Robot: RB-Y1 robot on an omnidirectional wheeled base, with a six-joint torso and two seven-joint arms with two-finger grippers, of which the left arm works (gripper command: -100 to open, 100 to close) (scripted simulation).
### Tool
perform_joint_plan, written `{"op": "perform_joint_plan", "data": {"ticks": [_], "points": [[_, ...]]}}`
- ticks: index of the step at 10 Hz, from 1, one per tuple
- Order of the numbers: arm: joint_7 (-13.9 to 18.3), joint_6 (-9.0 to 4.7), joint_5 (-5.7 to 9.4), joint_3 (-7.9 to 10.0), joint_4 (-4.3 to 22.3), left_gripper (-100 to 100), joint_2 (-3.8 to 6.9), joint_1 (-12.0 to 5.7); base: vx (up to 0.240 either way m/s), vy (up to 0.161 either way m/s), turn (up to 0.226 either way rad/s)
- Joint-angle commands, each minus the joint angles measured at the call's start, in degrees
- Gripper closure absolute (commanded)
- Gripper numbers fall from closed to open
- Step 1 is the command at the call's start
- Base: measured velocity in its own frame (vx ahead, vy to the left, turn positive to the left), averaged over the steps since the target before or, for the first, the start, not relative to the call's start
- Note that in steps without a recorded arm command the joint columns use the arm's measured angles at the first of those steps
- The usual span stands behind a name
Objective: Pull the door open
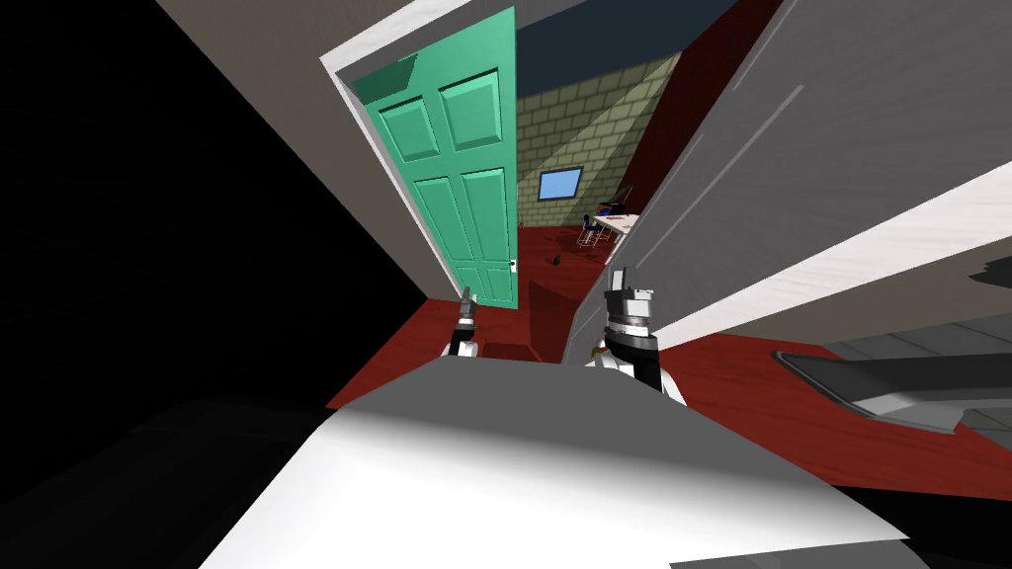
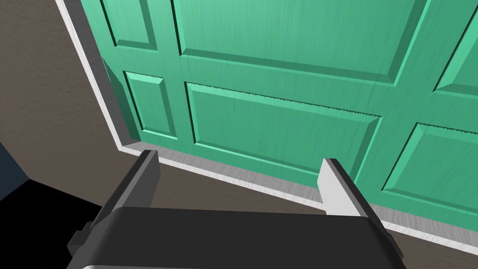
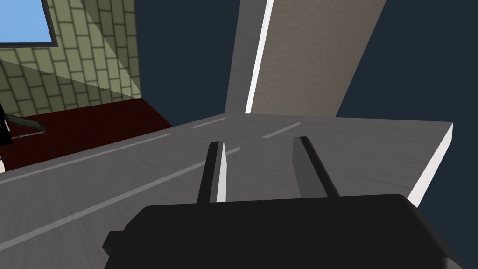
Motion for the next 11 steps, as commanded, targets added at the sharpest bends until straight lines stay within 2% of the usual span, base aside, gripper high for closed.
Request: {"op": "perform_joint_plan", "data": {"ticks": [1, 11], "points": [[-0.41, -0.52, 0.45, -0.27, 2.05, -100, 0.09, -0.65, 0.078, 0.025, -0.043], [-3.17, -3.42, 2.99, -2.10, 14.46, -100, -0.42, -4.78, 0.087, 0.028, -0.041]]}}
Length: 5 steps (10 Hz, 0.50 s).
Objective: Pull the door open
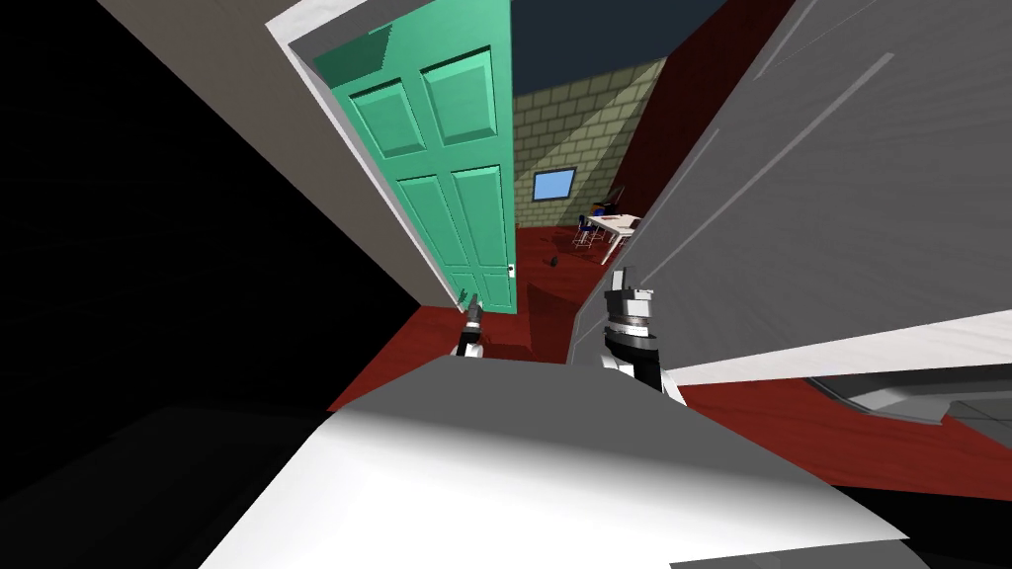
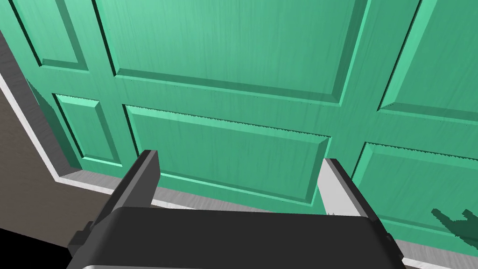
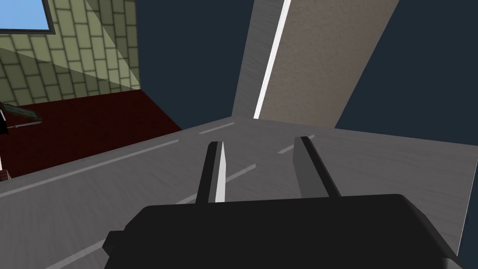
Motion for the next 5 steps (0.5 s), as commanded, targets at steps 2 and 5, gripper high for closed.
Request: {"op": "perform_joint_plan", "data": {"ticks": [2, 5], "points": [[-0.69, -0.90, 0.68, -0.47, 3.35, -100, -0.19, -1.10, 0.086, 0.011, -0.041], [-1.49, -1.73, 1.41, -1.01, 6.86, -100, -0.57, -2.27, 0.092, 0.015, -0.041]]}}
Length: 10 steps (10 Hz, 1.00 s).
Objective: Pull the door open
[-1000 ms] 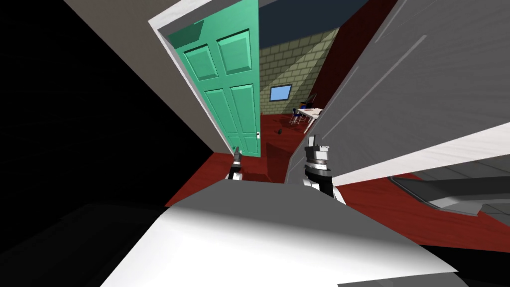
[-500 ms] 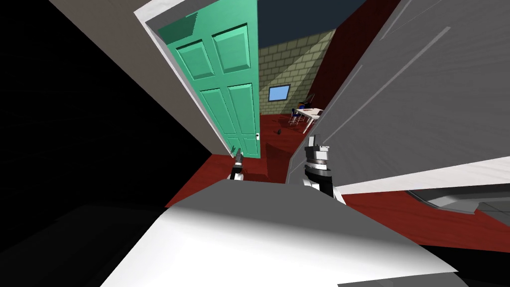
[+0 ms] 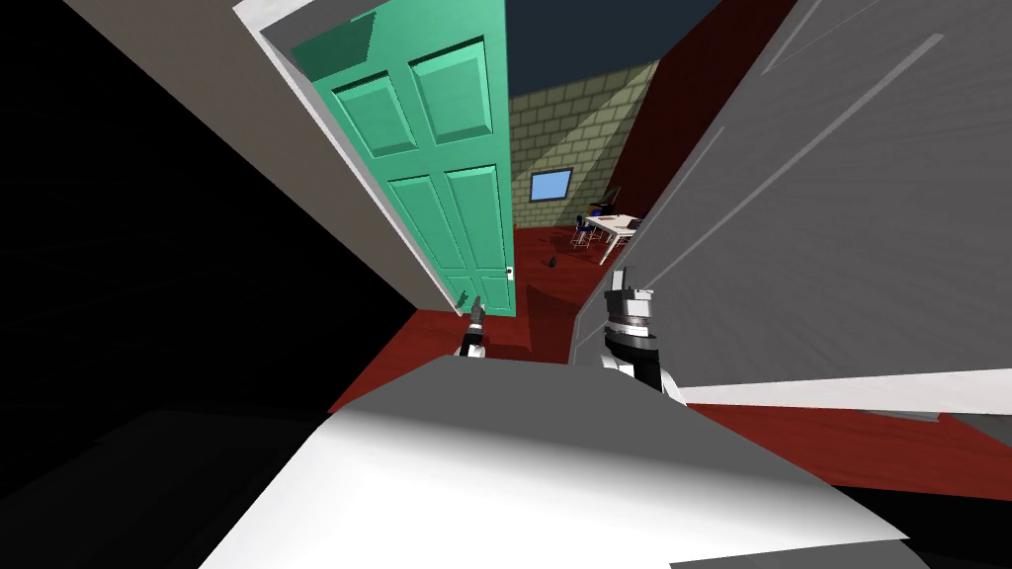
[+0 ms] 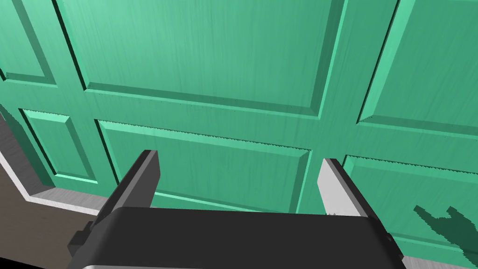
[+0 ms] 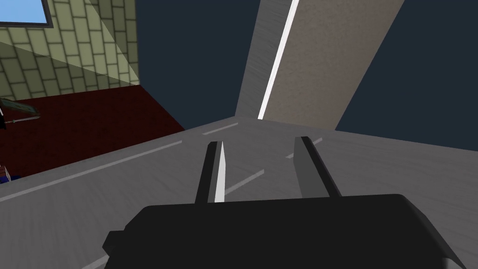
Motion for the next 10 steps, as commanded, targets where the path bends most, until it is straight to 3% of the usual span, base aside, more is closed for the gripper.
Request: {"op": "perform_joint_plan", "data": {"ticks": [1, 10], "points": [[-0.57, -0.32, 0.37, -0.31, 1.70, -100, -0.31, -0.58, 0.097, 0.009, -0.037], [-2.82, -2.60, 2.37, -1.81, 11.29, -100, -1.89, -3.76, 0.088, 0.007, -0.031]]}}
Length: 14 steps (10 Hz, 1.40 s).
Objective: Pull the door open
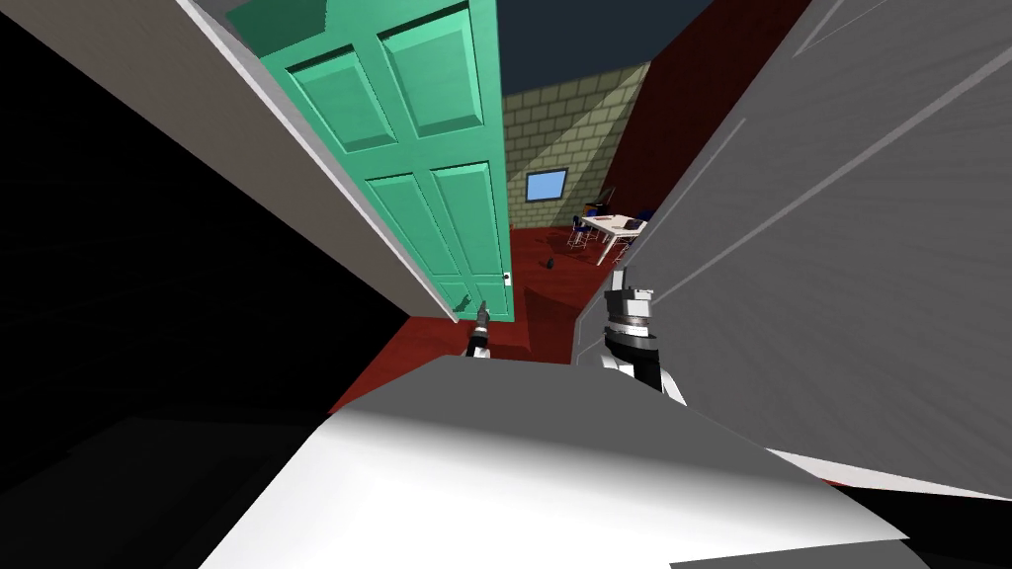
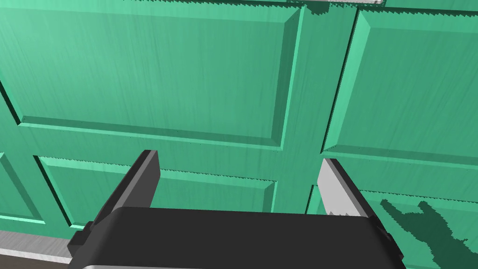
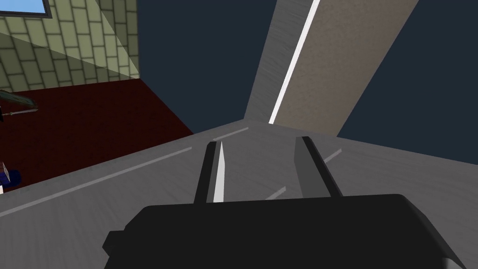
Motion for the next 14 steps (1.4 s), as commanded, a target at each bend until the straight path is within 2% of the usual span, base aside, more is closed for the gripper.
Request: {"op": "perform_joint_plan", "data": {"ticks": [1, 3, 7, 13, 14], "points": [[-0.40, -0.44, 0.32, -0.26, 1.60, -100, -0.35, -0.48, 0.091, 0.007, -0.021], [-0.82, -0.86, 0.69, -0.55, 3.35, -100, -0.80, -1.06, 0.095, -0.004, -0.015], [-2.33, -2.35, 2.00, -1.55, 9.50, -100, -2.59, -3.11, 0.174, 0.006, -0.018], [-3.56, -3.54, 3.03, -2.37, 14.39, -100, -4.59, -4.73, 0.194, -0.053, 0.004], [-3.47, -3.26, 2.92, -2.32, 13.59, -100, -4.36, -4.39, 0.099, -0.039, 0.008]]}}
